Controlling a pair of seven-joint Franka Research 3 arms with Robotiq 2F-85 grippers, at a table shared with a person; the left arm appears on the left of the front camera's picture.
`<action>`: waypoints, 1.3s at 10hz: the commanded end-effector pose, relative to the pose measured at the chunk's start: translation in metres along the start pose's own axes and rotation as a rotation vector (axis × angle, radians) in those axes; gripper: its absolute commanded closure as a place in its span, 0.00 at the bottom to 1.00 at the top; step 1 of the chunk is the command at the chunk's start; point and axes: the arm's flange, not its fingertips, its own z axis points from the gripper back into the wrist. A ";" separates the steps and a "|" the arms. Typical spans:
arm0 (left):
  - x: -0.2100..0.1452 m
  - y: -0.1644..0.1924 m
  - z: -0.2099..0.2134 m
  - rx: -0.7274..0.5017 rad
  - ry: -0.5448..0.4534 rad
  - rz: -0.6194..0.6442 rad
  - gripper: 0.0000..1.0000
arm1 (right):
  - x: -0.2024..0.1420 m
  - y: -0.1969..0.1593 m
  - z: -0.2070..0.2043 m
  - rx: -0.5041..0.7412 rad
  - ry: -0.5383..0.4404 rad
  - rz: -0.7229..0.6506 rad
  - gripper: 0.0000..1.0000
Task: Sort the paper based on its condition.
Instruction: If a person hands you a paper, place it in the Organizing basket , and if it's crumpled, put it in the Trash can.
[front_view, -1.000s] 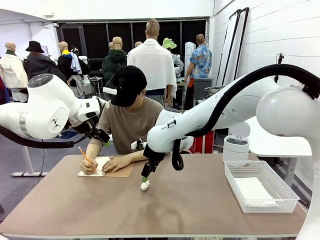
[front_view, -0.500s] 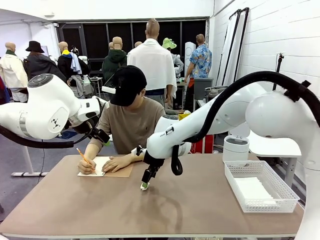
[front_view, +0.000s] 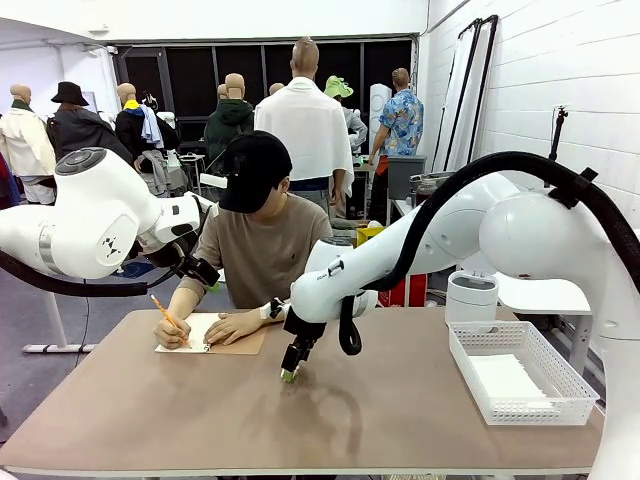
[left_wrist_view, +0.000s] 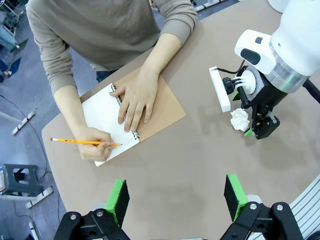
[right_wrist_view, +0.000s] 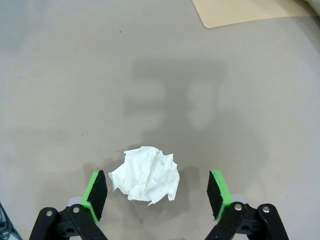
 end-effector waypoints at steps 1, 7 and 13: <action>-0.001 0.001 0.000 -0.002 0.000 0.001 0.00 | 0.010 0.000 -0.001 -0.015 0.026 -0.006 0.00; -0.001 0.001 0.000 -0.002 0.000 0.001 0.00 | 0.019 0.001 -0.001 0.001 0.021 0.000 0.25; -0.001 0.001 0.000 -0.002 0.000 0.001 0.00 | 0.017 0.001 0.000 0.002 0.059 -0.021 0.87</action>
